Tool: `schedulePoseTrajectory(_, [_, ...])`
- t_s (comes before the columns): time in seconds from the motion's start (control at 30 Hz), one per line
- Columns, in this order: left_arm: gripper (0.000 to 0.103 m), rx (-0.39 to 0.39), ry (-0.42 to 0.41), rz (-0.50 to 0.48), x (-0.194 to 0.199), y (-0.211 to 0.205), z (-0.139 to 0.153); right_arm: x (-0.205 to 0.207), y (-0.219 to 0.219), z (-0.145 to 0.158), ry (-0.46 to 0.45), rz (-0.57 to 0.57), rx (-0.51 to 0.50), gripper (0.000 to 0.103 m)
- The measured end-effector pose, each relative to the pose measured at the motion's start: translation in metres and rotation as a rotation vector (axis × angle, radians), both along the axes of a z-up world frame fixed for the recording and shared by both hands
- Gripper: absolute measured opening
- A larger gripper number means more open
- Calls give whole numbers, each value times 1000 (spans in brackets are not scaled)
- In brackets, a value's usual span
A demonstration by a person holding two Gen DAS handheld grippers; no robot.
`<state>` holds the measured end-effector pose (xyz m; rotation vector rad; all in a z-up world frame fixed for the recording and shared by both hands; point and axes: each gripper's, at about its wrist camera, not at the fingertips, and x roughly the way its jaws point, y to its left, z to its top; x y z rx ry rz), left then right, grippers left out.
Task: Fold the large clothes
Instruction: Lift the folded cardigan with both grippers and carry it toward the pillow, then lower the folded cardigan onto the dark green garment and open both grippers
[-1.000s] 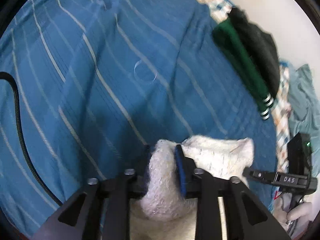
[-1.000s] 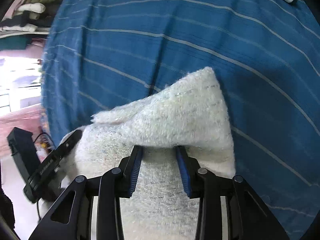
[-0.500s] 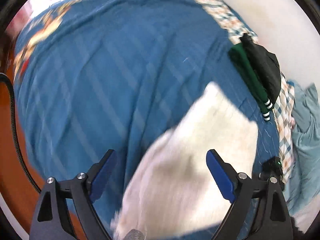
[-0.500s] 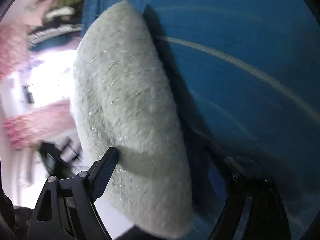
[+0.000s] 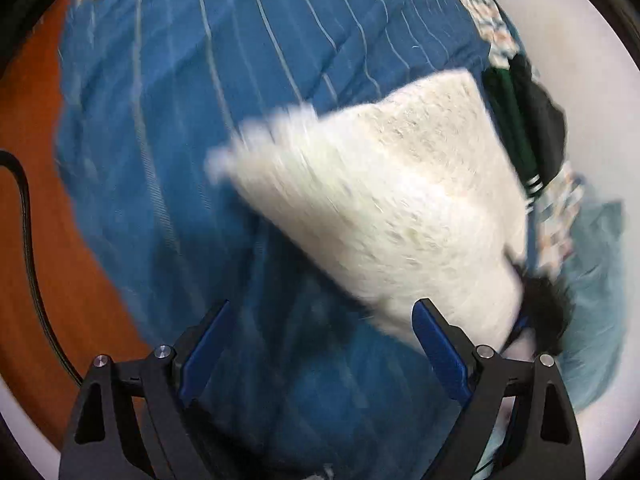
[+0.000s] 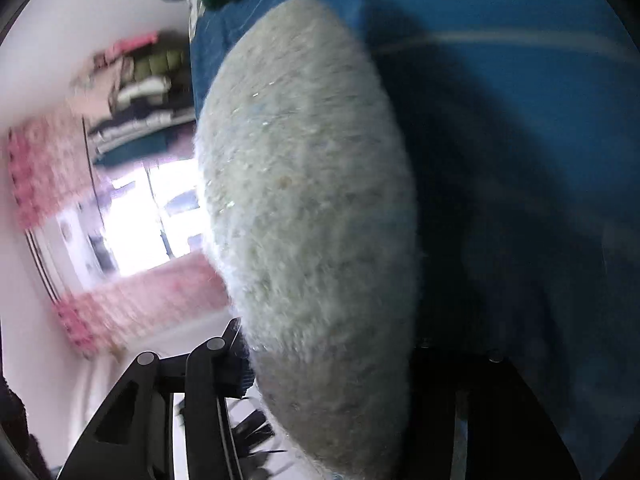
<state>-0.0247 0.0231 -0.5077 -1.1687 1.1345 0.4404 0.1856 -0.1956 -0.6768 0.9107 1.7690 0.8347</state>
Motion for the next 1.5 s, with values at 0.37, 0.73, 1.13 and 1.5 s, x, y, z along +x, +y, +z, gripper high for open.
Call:
schedulePoseTrajectory(0.37, [43,-16,-152,127,49,39,-46,-26,18,-52,-38,-9,89,86])
schedulePoseTrajectory(0.73, [24,56,-191,-28,62,84,10,-27,75,12,-119,-111,135,54])
schedulePoseTrajectory(1.13, [24,62,-384,-301,208,167,118,43,154,141,-258,-311,167,53])
schedulePoseTrajectory(1.5, [23,96,-525,-394,418,163,166,200,127,190,-358,-402,193,53])
